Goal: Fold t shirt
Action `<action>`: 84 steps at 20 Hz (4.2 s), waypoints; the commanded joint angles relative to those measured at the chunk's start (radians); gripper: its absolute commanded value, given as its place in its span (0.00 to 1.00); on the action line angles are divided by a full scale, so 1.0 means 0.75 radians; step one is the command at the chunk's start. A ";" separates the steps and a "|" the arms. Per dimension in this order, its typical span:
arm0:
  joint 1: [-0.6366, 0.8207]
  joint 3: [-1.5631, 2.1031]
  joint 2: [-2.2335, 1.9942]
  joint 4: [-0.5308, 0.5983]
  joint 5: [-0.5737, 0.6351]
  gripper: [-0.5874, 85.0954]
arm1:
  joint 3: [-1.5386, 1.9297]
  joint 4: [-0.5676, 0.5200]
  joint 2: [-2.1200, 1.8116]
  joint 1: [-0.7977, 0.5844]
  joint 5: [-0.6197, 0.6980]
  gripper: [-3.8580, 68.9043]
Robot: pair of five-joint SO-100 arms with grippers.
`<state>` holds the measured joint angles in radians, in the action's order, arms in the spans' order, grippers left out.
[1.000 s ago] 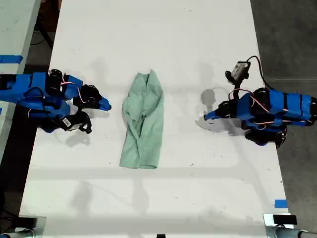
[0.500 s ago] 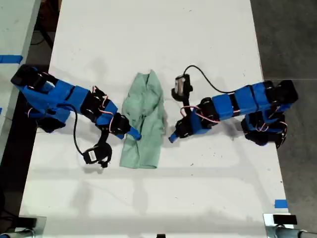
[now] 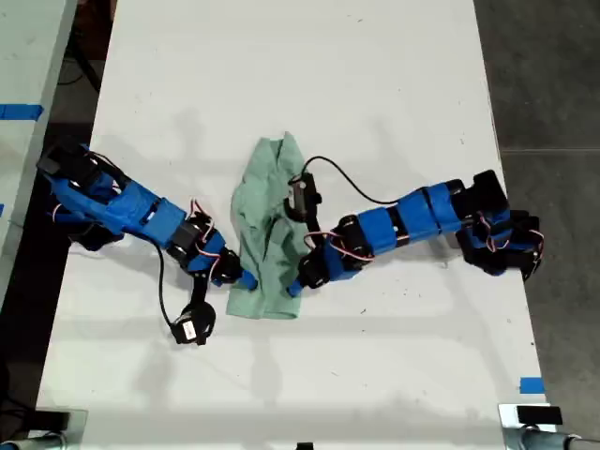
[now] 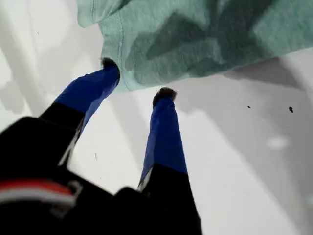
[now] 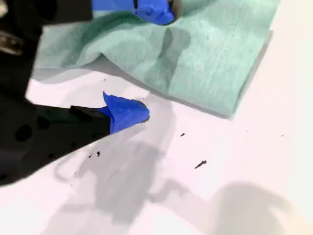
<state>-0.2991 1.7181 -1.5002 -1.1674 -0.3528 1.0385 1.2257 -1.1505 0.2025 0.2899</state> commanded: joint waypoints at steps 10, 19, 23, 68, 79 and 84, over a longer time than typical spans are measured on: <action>-0.117 -0.626 0.468 0.131 0.086 0.00 | -0.115 -0.235 0.141 0.086 -0.045 0.35; -0.198 -0.769 0.479 0.104 0.129 0.00 | -0.219 -0.266 0.194 0.235 -0.072 0.04; -0.256 -0.875 0.364 0.004 0.168 0.00 | -0.241 -0.250 0.012 0.270 0.008 0.04; 0.059 1.804 -2.786 0.119 0.055 0.00 | 2.252 0.348 -2.874 0.051 -0.184 0.08; 0.029 2.094 -2.769 0.196 0.153 0.14 | 2.724 0.227 -3.129 0.096 0.366 0.10; 0.057 2.094 -2.769 0.196 0.646 0.14 | 2.728 0.217 -3.129 0.115 0.503 0.09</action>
<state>-0.2715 3.2490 -3.5742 -1.0170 0.0291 3.0357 1.4159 -3.4898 0.2853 0.6427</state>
